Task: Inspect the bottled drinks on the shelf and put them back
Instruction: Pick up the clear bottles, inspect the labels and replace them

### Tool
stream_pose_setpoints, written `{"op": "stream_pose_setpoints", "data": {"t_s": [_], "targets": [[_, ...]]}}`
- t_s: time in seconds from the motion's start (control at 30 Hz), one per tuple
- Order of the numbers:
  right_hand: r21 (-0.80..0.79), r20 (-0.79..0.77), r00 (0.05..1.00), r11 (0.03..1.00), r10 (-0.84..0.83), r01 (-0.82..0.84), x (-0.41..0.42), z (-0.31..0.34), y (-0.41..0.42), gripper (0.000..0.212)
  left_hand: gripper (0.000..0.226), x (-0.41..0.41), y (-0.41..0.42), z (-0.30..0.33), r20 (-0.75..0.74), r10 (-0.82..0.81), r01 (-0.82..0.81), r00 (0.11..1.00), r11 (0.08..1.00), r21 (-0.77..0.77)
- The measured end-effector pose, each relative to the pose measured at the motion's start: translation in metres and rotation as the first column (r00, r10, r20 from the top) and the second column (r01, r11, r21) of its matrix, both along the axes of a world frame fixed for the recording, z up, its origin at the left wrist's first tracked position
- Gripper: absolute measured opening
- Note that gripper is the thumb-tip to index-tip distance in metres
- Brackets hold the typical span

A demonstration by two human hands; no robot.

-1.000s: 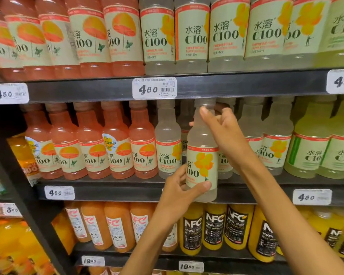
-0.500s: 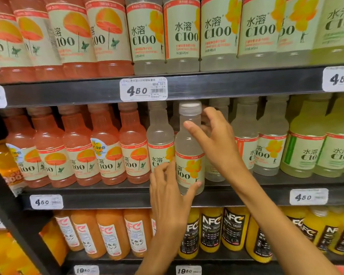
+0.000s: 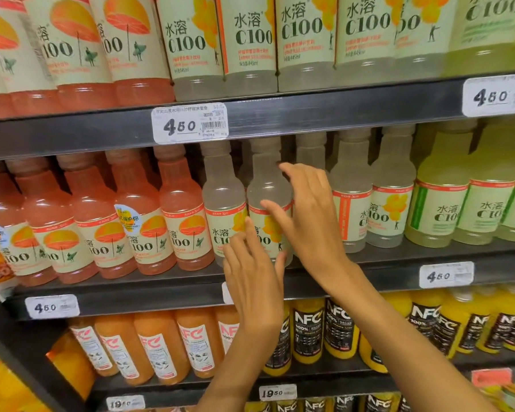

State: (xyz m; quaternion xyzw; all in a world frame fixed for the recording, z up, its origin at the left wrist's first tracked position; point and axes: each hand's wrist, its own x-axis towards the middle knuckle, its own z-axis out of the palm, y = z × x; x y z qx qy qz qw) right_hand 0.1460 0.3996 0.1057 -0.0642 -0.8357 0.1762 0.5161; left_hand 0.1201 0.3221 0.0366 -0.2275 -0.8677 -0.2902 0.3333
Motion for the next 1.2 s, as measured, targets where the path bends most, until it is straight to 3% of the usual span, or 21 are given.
{"op": "stream_pose_setpoints", "data": {"t_s": [0.1, 0.23, 0.43, 0.5, 0.57, 0.67, 0.8, 0.9, 1.03, 1.2], "targets": [[0.136, -0.035, 0.99, 0.981, -0.138, 0.142, 0.0, -0.003, 0.003, 0.045, 0.086, -0.002, 0.004, -0.002, -0.036, 0.022, -0.023, 0.999, 1.0, -0.018], [0.171, -0.031, 0.99, 0.975, -0.136, 0.14, 0.002, -0.008, 0.01, 0.038, 0.09, -0.006, 0.005, -0.006, -0.073, 0.045, -0.048, 0.996, 0.998, -0.04], [-0.026, -0.231, 0.959, 0.987, -0.162, 0.161, 0.008, 0.011, 0.027, 0.029, 0.088, -0.008, 0.005, -0.003, -0.108, 0.095, -0.108, 0.99, 0.987, -0.117], [-0.106, -0.186, 0.971, 0.985, -0.153, 0.135, 0.006, 0.021, 0.031, 0.025, 0.087, -0.005, 0.004, -0.002, -0.09, 0.074, -0.084, 0.993, 0.99, -0.11], [-0.204, -0.044, 0.996, 0.977, -0.073, 0.063, 0.0, 0.024, 0.035, 0.017, 0.085, 0.001, 0.004, -0.002, -0.07, 0.026, -0.032, 0.997, 0.996, -0.087], [-0.25, 0.13, 0.991, 0.967, -0.022, 0.055, -0.009, 0.024, 0.04, 0.03, 0.077, 0.009, 0.001, -0.005, -0.051, -0.099, 0.098, 0.994, 0.995, -0.018], [-0.34, 0.022, 0.999, 0.94, 0.023, -0.015, -0.003, 0.026, 0.04, 0.035, 0.073, 0.016, -0.005, -0.007, 0.029, -0.286, 0.279, 0.958, 0.95, 0.142], [-0.381, -0.109, 0.986, 0.911, 0.127, -0.16, 0.013, 0.024, 0.034, 0.022, 0.078, 0.02, -0.008, -0.006, 0.127, -0.42, 0.384, 0.898, 0.893, 0.234], [-0.41, -0.184, 0.943, 0.85, 0.276, -0.329, 0.035, 0.02, 0.025, 0.051, 0.093, 0.028, -0.012, -0.008, 0.26, -0.604, 0.522, 0.753, 0.79, 0.323], [-0.475, -0.33, 0.847, 0.703, 0.417, -0.53, 0.057, 0.023, 0.01, 0.047, 0.109, 0.047, -0.017, -0.005, 0.379, -0.771, 0.554, 0.512, 0.634, 0.54]]}}
